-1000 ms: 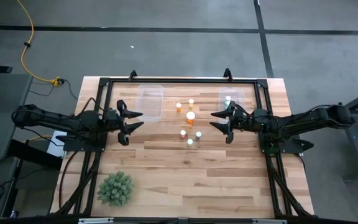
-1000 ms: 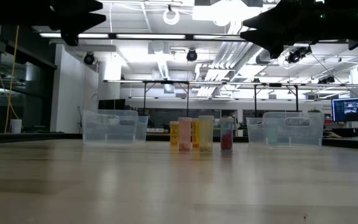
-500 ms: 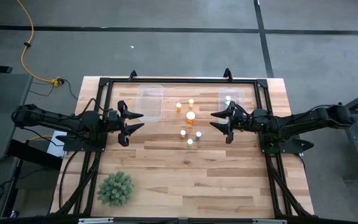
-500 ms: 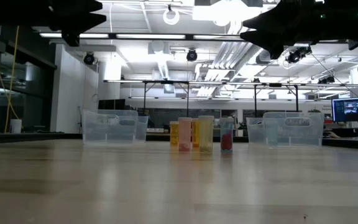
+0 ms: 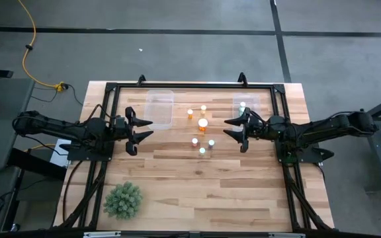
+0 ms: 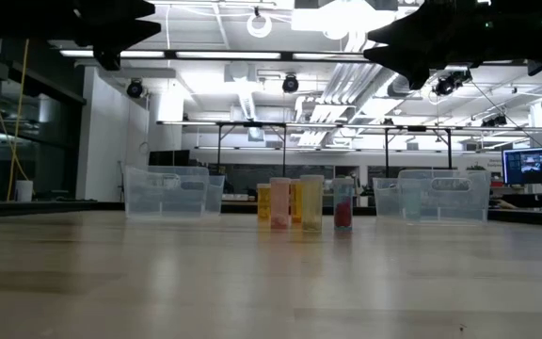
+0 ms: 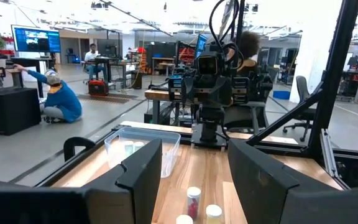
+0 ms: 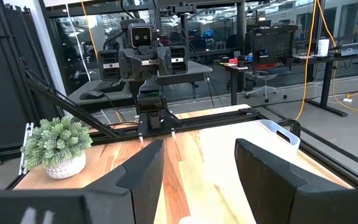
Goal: Pick and place medicine bottles into bin by pill shape (circle, oval)
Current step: Put the small orange tablet bottle into the right transparent bin
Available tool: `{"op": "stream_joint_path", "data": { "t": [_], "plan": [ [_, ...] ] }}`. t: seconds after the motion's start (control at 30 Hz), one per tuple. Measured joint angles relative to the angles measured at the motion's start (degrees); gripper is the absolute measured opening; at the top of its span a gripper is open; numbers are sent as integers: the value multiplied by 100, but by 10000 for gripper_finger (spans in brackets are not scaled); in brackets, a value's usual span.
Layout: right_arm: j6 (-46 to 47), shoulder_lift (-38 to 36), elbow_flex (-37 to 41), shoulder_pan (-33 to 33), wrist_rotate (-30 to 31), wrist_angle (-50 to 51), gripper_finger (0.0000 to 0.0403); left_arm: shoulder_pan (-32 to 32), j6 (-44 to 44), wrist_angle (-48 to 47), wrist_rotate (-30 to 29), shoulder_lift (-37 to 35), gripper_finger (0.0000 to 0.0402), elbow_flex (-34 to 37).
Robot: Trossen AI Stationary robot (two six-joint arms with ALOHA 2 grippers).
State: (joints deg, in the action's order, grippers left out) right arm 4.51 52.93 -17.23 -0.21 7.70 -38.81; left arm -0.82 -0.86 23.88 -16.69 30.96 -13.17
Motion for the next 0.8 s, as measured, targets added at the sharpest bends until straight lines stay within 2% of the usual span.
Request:
{"op": "stream_joint_path", "data": {
  "t": [0.8],
  "plan": [
    [101, 2, 0, -2, 2, 92, 190, 0, -44, 4, 111, 0, 172, 0]
  ]
}}
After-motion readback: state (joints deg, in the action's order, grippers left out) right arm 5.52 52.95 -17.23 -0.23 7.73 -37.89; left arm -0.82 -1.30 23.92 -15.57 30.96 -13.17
